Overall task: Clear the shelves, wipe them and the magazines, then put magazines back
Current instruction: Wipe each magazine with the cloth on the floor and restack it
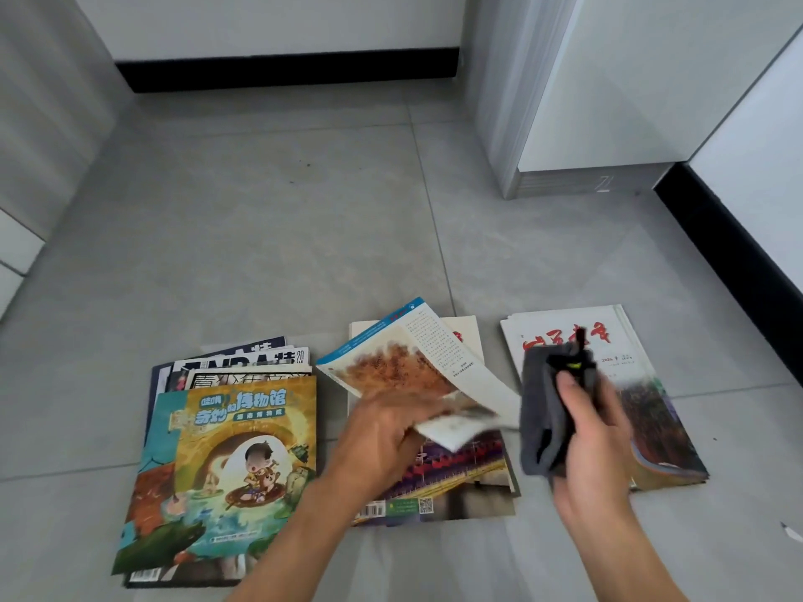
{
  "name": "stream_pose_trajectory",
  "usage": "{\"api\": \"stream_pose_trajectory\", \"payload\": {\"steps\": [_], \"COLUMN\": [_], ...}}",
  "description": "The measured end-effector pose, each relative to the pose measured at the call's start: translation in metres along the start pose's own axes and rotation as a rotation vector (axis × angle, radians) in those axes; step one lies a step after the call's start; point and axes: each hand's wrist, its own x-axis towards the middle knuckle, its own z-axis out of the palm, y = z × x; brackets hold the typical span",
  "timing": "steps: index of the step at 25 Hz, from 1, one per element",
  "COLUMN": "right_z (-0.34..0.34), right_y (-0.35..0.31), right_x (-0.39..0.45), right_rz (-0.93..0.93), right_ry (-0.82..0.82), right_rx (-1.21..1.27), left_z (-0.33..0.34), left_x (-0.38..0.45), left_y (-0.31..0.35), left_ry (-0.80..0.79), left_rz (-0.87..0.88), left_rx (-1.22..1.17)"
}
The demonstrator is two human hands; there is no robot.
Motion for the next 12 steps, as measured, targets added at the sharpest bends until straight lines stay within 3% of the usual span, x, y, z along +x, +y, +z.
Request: {"api": "stream_pose_trajectory", "payload": {"steps": [3,5,7,12], "right_z": [0.024,0.034,0.035,-0.007], "right_y": [-0.032,-0.026,-0.020,-0.013], "right_x": [-0.018,-0.020,-0.009,0.046], "right_rz": [-0.790,-1.101,-1.143,-1.060], "right_ry": [-0.334,-0.509,-0.515,-0.340], "right_rx": [-0.609,-0.927,-1.005,-1.092], "left_z": [-0.036,-0.047,-0.051,-0.060], "left_x": [0.029,0.034,0.030,0.020], "left_y": [0.019,0.028,0.029,0.027], "left_ry": [0.087,0.097,0.124,0.245], "left_rz": [-0.029,-0.009,-0.014,-0.056], "left_rx": [-0.089,-0.118,-0.165,-0.305]}}
